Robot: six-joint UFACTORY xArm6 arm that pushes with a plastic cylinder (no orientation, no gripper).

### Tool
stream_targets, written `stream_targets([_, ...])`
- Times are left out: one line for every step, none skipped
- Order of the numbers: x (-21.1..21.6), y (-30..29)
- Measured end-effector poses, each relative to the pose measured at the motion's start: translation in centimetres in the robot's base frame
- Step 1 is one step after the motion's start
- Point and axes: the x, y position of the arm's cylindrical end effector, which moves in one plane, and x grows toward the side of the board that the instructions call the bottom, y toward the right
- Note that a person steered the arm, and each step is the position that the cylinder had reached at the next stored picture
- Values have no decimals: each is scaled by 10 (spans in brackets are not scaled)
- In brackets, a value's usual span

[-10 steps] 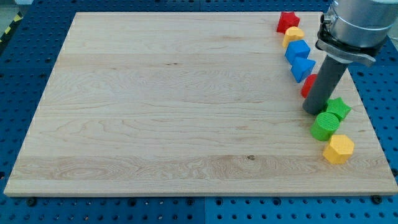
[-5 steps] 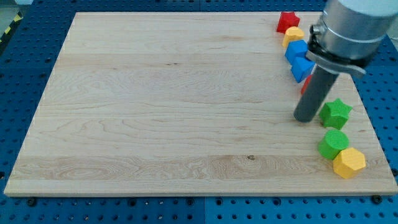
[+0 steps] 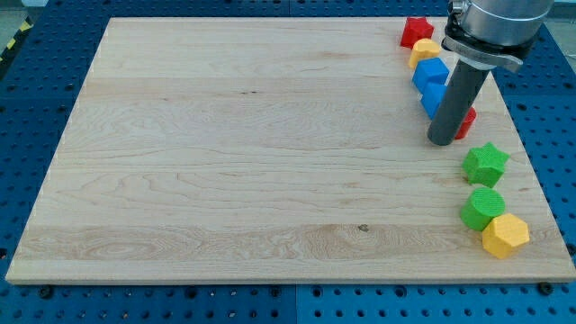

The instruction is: Move the green star towards bottom right

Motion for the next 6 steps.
stream_targets([0,12])
stream_targets([8,30])
stream_targets([23,33])
stream_targets([36,34])
stream_targets([47,39])
stream_targets([65,51])
